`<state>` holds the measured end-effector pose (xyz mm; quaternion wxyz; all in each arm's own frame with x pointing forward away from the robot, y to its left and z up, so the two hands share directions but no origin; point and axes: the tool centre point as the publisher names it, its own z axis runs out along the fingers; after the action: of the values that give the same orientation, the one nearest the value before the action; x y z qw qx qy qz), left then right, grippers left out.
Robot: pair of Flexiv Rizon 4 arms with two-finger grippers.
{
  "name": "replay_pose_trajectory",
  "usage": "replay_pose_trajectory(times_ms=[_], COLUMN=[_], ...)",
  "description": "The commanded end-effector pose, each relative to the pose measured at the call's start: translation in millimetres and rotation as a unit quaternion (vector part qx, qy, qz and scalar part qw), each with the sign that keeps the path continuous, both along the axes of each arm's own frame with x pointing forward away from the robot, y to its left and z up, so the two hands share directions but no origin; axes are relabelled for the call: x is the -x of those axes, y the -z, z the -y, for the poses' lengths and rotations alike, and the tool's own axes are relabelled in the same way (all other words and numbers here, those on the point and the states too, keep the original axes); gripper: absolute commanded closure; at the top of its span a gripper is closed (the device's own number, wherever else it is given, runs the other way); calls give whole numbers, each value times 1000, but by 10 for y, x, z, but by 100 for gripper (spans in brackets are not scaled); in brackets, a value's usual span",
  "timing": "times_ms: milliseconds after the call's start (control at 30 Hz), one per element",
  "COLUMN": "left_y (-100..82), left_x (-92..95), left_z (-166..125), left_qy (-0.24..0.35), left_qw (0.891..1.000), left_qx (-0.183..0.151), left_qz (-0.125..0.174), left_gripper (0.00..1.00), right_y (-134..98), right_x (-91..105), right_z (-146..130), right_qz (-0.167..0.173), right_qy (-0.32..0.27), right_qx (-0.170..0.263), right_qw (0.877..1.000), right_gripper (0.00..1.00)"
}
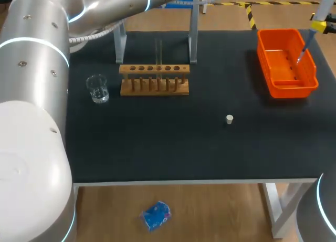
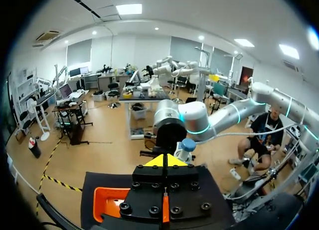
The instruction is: Invert the test tube, pick up the pipette, mount the tip to pipette, aspirate from beaker and dispense into the tube, eject the tip, return the pipette, and cap with the stopper.
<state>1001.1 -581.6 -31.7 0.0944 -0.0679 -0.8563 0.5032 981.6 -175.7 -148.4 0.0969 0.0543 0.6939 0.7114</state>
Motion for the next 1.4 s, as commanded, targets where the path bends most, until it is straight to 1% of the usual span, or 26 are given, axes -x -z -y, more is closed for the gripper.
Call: replay_pose_trajectory(times_ms=[33,500,1000,1200,1400], left_y=[13,74,45,105,168], left_x=[64,144,245,257,215], left_z=[-27,-48,-59,-10,0], left_qy=[-5,-12,-16,-10,-11], left_qw=[1000,1000,1000,1000,999], left_qx=[2,9,22,22,25], left_qz=[1,-6,-4,-11,-17], left_gripper=[100,100,100,100,100], right_y=[0,0,0,0,0], right_x=[-8,-8,-8,-8,-8], right_z=[12,12,12,12,12], right_qz=[0,0,0,0,0], right_qy=[-2,-2,-2,-2,-2], right_qx=[0,0,0,0,0], right_qw=[1000,1000,1000,1000,1000], right_gripper=[100,100,100,100,100])
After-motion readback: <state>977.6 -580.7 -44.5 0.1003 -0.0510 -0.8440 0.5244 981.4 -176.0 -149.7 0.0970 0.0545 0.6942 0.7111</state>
